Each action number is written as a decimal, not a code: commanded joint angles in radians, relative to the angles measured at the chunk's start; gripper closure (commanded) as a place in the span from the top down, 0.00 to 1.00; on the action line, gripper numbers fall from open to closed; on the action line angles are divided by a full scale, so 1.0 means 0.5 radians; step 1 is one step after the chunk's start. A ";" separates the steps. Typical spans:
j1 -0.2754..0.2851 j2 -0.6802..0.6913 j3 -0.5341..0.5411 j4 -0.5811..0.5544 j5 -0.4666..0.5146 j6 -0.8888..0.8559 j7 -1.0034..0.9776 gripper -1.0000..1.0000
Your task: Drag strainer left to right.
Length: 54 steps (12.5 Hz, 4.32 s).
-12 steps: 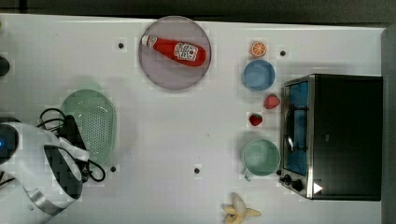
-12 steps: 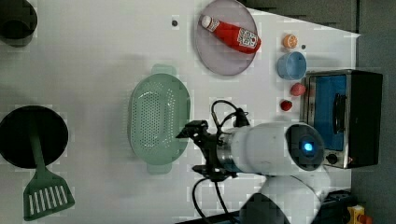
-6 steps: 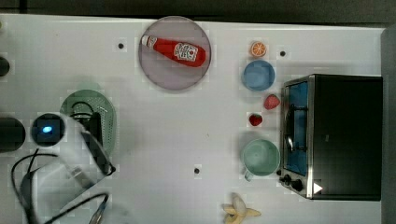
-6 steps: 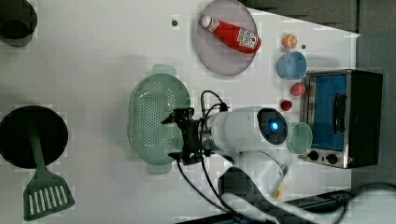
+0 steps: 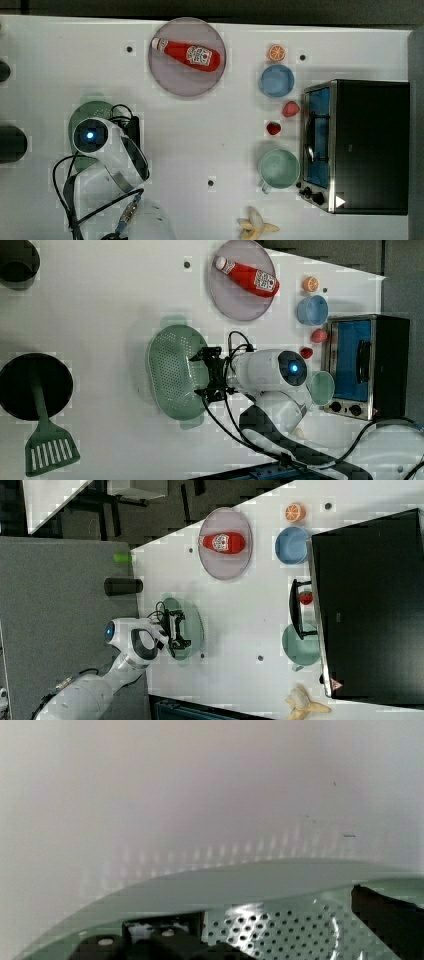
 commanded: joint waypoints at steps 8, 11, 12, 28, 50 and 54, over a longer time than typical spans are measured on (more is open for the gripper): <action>0.075 -0.104 -0.218 -0.101 0.044 0.039 0.039 1.00; 0.053 -0.186 -0.324 -0.196 0.044 0.038 -0.081 1.00; 0.047 -0.207 -0.359 -0.222 0.043 0.040 -0.093 1.00; 0.003 -0.296 -1.052 -0.342 0.041 0.084 -0.805 1.00; 0.005 -1.465 -1.124 -0.022 0.363 -1.229 -2.491 1.00; 0.004 -1.689 -1.123 0.159 0.358 -1.747 -2.534 1.00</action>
